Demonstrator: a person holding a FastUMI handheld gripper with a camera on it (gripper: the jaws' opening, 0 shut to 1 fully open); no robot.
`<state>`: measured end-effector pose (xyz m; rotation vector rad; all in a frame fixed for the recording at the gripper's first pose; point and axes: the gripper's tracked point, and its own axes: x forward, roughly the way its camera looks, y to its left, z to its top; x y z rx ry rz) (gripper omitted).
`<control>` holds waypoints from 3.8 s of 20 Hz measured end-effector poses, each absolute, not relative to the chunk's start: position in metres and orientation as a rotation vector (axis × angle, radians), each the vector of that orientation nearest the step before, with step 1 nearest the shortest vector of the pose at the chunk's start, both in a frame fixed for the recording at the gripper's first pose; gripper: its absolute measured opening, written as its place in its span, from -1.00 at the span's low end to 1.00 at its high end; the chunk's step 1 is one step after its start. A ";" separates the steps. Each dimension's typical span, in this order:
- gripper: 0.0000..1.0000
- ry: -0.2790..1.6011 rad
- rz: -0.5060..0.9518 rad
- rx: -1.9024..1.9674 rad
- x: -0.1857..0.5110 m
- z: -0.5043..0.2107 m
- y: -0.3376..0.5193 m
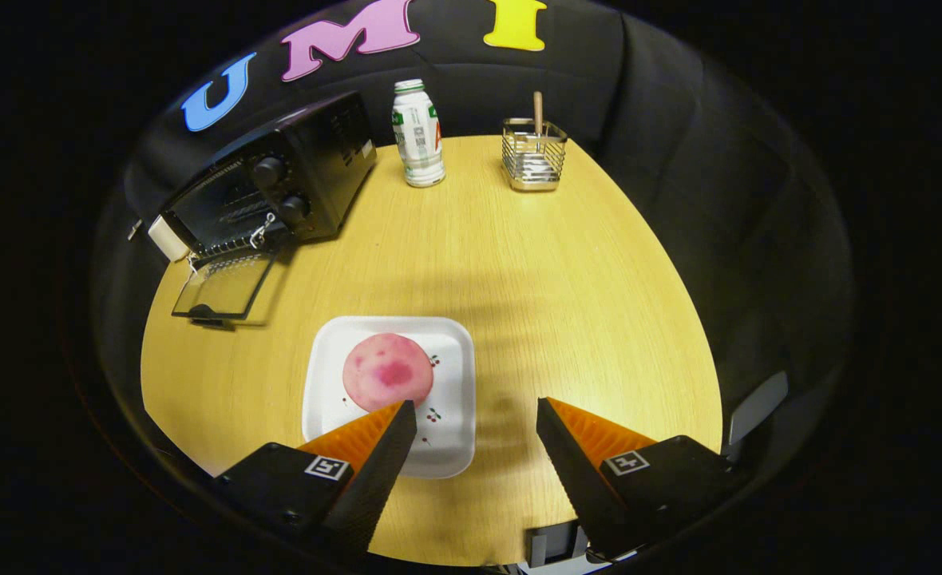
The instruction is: Open the toaster oven, put the food inside, and close the toaster oven door.
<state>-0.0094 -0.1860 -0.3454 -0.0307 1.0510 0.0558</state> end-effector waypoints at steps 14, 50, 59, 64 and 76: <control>-0.40 1.273 0.077 0.036 -0.016 -0.387 -0.180; -0.90 0.997 -0.070 1.044 -0.103 -0.269 -0.032; -0.90 1.012 0.056 1.038 -0.051 -0.243 0.050; -0.90 1.083 0.089 1.026 -0.006 -0.275 0.105; -0.90 0.963 -0.021 1.128 0.087 -0.306 0.159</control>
